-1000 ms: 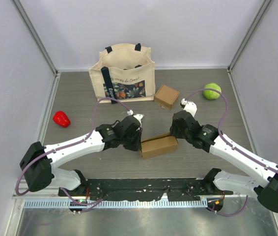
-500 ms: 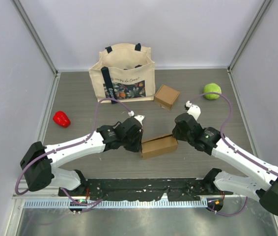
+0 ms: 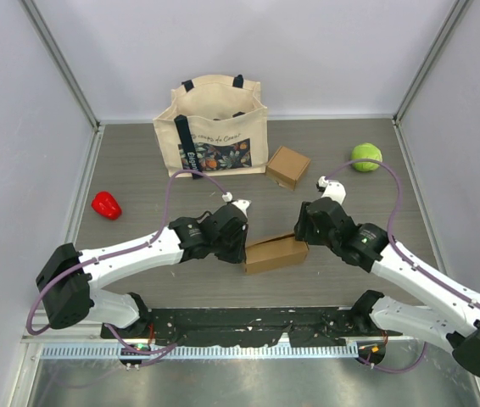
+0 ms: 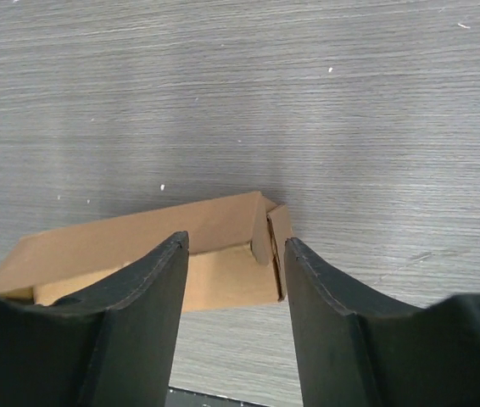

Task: Fold the paper box

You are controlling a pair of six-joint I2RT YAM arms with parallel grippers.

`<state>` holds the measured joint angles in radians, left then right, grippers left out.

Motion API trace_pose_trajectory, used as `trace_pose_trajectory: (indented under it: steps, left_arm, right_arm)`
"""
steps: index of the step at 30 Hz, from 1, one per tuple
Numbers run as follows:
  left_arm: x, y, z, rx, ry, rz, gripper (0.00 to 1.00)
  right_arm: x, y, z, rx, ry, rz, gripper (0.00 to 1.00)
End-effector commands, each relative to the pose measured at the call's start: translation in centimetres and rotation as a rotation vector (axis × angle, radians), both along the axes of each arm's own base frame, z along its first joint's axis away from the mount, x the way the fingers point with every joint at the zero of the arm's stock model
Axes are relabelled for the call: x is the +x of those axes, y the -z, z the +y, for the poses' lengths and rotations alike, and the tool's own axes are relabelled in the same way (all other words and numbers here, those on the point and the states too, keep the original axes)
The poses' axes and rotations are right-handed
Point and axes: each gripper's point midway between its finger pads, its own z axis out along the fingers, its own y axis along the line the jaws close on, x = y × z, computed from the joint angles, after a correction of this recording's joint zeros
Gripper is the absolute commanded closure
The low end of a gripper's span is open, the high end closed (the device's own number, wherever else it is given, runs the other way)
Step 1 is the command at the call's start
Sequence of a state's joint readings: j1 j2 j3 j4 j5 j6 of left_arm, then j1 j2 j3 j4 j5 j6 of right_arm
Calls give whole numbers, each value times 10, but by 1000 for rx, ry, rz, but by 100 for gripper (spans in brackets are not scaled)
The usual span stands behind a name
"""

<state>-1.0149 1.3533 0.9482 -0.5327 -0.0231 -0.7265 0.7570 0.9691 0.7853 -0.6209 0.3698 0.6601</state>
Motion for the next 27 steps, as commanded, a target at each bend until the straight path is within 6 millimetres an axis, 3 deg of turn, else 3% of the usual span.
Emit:
trace_pose_trajectory:
  steps: [1, 6, 9, 15, 22, 25, 27]
  left_arm:
    - [-8, 16, 6, 55, 1, 44, 100]
    - [-8, 16, 6, 57, 0, 43, 100]
    - [-8, 17, 7, 59, -3, 39, 100]
    - [-9, 16, 8, 63, 0, 34, 100]
    - [-8, 14, 7, 54, -1, 25, 99]
    - [-9, 12, 6, 49, 5, 21, 97]
    - [-9, 10, 5, 41, 9, 16, 90]
  right_arm:
    - [-4, -17, 4, 49, -51, -55, 42]
    - [-2, -7, 12, 72, -36, -14, 46]
    - [3, 0, 6, 31, 0, -17, 49]
    - [16, -13, 11, 44, 24, -51, 47]
    - [8, 12, 0, 0, 46, -15, 44]
    - [-1, 23, -8, -12, 64, 18, 52]
    - [-8, 34, -14, -16, 72, 36, 54]
